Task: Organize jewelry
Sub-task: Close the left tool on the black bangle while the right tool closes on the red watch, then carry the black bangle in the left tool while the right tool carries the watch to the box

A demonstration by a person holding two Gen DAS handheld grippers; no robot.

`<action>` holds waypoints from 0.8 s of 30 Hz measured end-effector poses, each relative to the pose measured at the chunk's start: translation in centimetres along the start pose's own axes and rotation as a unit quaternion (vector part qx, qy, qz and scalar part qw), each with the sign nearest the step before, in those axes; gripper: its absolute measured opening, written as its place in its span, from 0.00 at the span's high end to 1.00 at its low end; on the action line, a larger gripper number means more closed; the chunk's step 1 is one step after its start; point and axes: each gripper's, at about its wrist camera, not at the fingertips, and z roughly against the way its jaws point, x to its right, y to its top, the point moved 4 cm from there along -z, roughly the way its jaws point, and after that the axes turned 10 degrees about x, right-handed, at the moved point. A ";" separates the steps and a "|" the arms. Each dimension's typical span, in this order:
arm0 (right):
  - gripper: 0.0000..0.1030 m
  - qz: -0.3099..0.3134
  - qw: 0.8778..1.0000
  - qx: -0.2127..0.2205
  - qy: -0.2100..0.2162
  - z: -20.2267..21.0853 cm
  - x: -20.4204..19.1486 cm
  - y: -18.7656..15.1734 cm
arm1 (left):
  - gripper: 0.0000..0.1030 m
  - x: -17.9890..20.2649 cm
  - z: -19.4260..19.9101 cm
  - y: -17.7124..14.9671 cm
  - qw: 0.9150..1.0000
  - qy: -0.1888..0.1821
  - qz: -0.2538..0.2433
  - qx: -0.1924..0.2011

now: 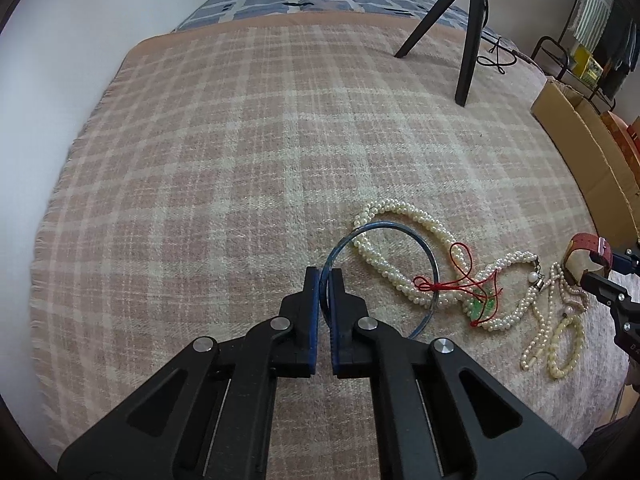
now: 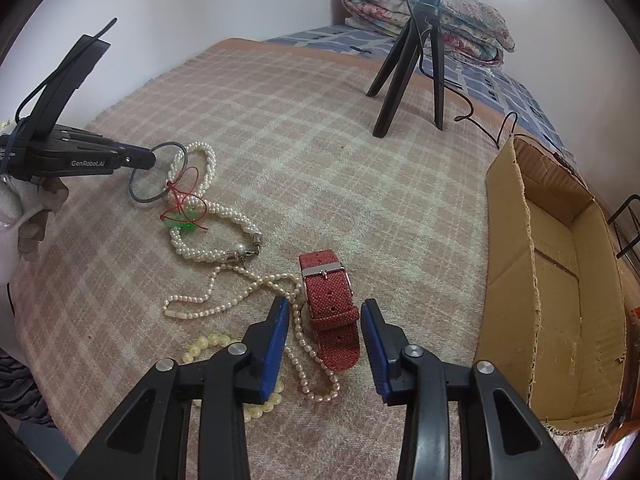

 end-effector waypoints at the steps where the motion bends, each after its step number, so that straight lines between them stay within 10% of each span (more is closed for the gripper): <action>1: 0.71 -0.001 1.000 0.000 -0.001 0.0 0.1 0.0 | 0.98 0.0 0.3 0.1 1.000 0.000 -0.002 0.003; 24: 0.81 0.000 0.996 0.085 -0.009 6.9 -0.2 2.5 | 0.99 0.8 9.8 2.5 0.995 0.014 -0.007 0.099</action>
